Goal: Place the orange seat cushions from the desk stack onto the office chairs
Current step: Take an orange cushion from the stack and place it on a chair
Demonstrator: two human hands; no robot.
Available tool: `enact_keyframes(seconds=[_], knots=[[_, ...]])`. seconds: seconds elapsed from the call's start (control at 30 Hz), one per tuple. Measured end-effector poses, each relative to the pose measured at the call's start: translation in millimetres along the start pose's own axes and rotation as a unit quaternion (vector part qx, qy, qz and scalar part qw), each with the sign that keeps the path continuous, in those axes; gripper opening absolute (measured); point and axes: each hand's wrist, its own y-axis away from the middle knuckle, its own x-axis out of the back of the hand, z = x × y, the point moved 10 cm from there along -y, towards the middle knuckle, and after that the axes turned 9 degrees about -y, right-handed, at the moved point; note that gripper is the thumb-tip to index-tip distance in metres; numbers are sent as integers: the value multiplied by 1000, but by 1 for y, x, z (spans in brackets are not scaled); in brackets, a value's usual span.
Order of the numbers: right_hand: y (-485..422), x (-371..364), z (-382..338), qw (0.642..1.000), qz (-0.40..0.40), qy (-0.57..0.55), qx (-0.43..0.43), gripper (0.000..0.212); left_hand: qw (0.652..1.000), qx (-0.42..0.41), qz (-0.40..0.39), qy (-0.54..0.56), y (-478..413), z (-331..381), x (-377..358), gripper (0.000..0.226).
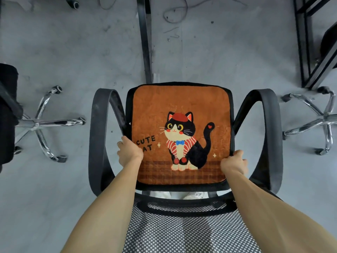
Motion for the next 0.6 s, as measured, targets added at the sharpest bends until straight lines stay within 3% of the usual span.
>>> enact_keyframes(seconds=[0.13,0.23,0.4,0.6], knots=[[25,6,-10,998,-39,45,21,52,984,-46,-77,-154,26,7,12,63],[65,11,-38,985,-95,97,110,60,963,-77,-115,-232,65,11,30,44],[164,21,-90,899,-232,194,317,43,956,-110,-145,-229,152,20,63,39],[285,103,-124,803,-203,318,461,50,967,-194,-51,-155,264,21,159,45]])
